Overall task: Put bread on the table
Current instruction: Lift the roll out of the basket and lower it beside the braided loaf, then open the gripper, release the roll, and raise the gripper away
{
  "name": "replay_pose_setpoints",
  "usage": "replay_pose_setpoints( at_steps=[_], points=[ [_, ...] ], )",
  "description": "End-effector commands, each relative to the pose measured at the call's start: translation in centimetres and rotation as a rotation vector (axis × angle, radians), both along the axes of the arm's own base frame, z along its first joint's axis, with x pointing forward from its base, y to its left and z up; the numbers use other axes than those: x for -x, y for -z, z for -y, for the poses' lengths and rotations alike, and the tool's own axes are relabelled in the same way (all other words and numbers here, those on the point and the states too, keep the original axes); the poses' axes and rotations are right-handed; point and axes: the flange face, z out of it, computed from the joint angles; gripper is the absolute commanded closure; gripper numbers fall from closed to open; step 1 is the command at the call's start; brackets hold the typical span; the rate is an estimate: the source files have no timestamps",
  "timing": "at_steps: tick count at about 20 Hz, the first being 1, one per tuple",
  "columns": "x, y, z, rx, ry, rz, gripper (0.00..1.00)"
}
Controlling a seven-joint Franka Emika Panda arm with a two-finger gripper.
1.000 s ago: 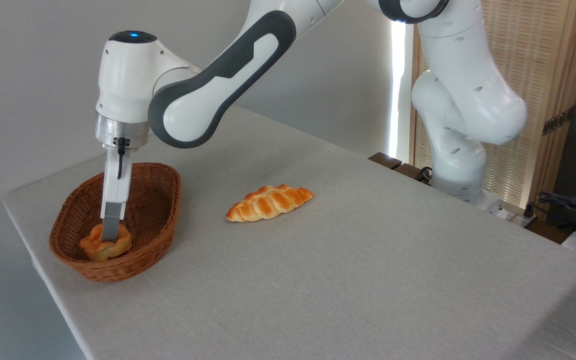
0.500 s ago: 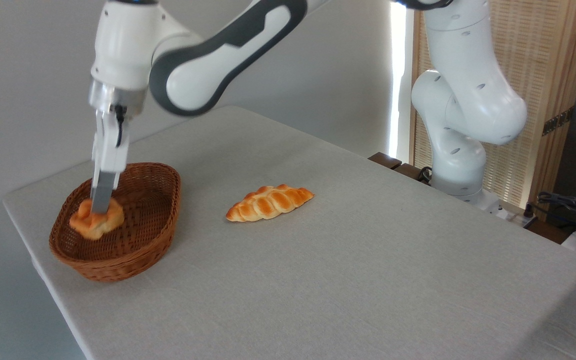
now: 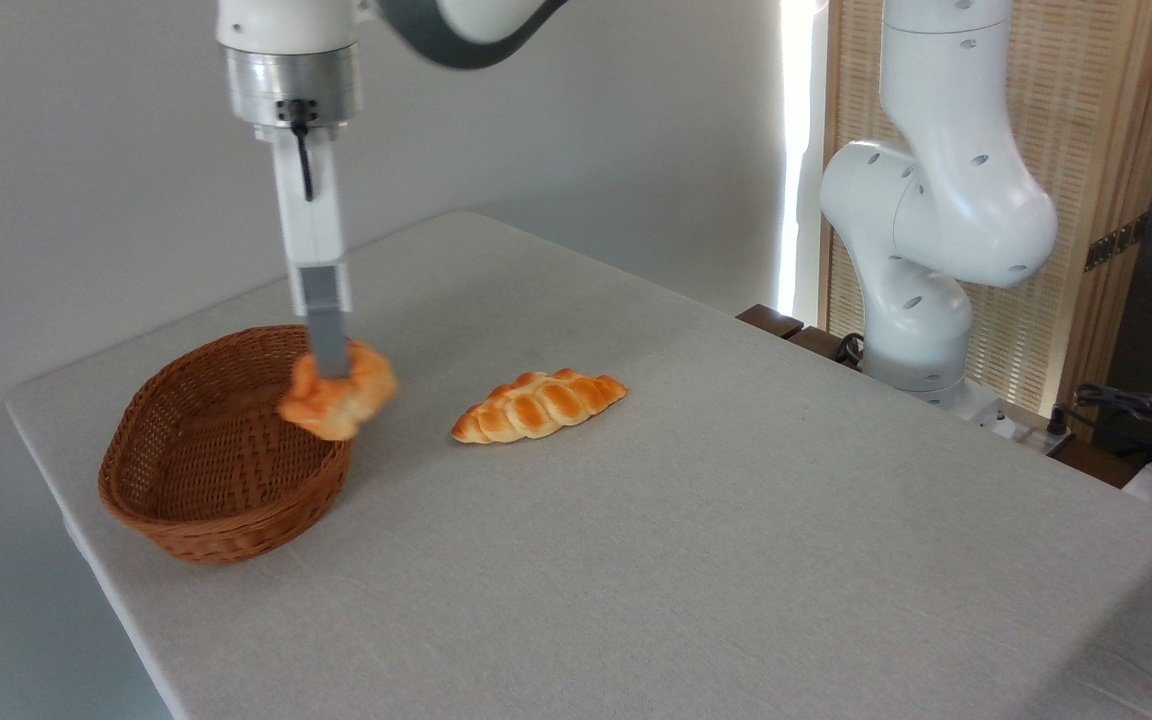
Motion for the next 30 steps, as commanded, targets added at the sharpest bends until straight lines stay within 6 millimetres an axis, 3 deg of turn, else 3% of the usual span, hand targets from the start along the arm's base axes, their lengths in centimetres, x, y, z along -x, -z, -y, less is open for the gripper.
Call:
replay_pose_setpoints(
  at_steps=[1,2,6,11,20,23,27,30],
  points=[
    [0.9,3.1,-1.7,-0.115,0.239,-0.084,0.12],
    [0.8,3.6,-1.7,-0.118,0.258,-0.091,0.01],
    [0.5,7.4,-1.0,-0.124,0.280,-0.155,0.00],
    [0.6,8.8,-0.9,-0.124,0.285,-0.180,0.00],
    [1.0,9.6,-0.3,-0.126,0.296,-0.196,0.00],
    [1.1,7.9,-0.4,-0.106,0.261,-0.173,0.00],
    [1.4,1.5,-2.4,-0.089,-0.022,-0.131,0.00],
    [1.4,-1.5,-4.7,-0.089,-0.191,-0.163,0.00]
  ],
)
